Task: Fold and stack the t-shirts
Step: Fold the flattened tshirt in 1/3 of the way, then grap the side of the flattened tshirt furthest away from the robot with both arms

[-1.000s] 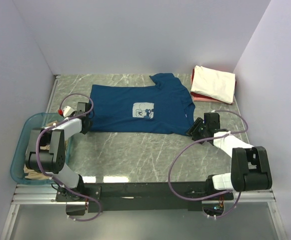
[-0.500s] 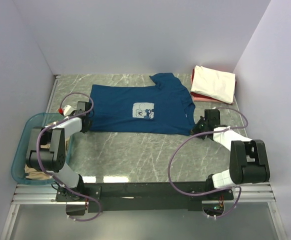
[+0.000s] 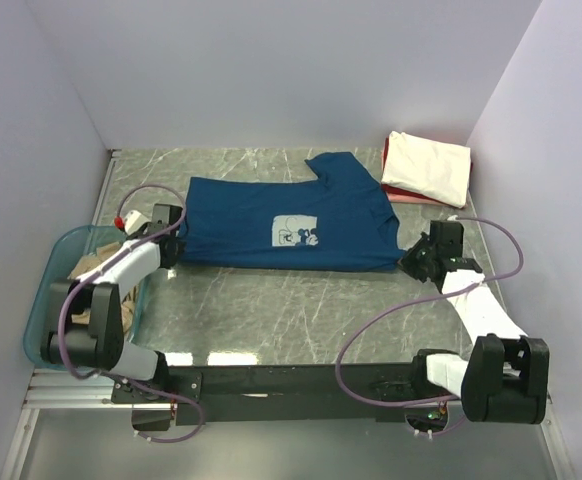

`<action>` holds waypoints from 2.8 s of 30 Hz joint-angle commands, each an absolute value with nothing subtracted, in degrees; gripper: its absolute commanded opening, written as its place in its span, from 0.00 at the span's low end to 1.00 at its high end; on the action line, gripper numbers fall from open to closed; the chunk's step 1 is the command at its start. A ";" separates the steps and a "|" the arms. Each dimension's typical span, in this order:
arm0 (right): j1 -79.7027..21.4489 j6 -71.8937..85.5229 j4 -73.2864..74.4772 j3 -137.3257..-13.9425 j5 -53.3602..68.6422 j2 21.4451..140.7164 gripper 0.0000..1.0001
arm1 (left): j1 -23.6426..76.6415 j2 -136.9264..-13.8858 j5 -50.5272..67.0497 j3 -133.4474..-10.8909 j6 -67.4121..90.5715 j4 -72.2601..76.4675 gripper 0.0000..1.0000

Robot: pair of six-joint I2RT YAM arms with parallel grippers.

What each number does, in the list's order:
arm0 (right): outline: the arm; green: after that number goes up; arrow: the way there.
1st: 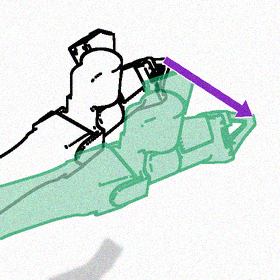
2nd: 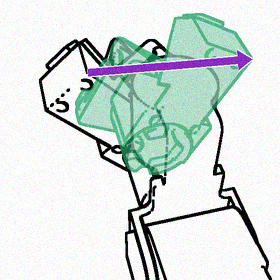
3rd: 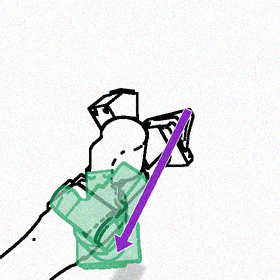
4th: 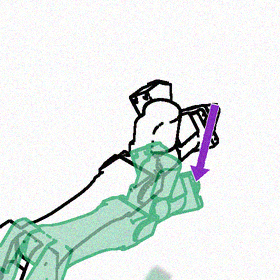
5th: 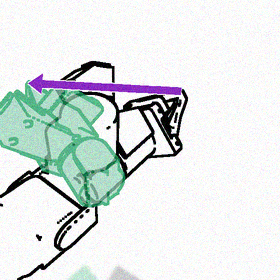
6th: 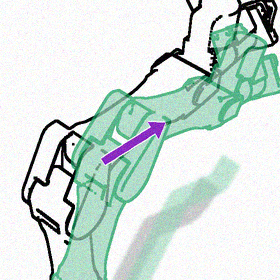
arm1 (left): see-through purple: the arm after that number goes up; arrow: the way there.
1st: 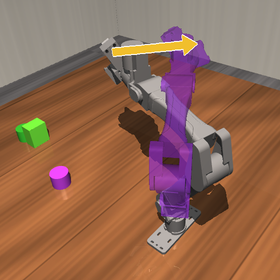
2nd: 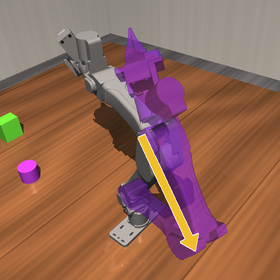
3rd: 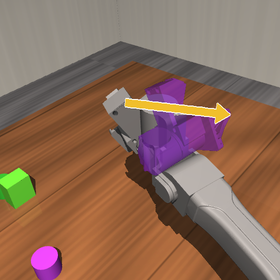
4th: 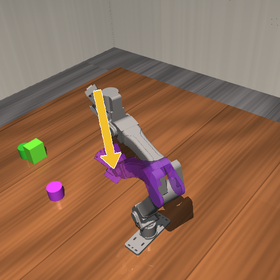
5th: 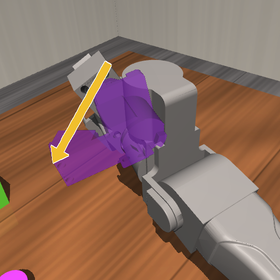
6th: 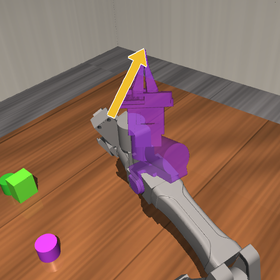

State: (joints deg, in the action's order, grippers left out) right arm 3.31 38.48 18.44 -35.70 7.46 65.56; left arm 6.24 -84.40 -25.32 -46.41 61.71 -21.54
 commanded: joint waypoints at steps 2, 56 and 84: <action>6.15 37.53 24.25 -36.13 4.22 61.88 0.00 | 6.59 -77.71 -27.60 -44.04 63.10 -25.13 0.01; -3.42 27.60 20.66 -66.25 9.49 82.33 0.57 | 10.28 -100.35 -26.19 -79.44 48.61 -32.52 0.55; -6.59 21.71 21.09 -100.72 6.86 121.72 0.53 | 6.94 -131.31 -25.66 -107.31 45.70 -31.46 0.50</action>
State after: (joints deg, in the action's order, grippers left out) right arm -6.39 23.57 20.86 -96.95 8.43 120.18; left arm 6.79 -130.10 -25.36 -104.18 46.17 -31.35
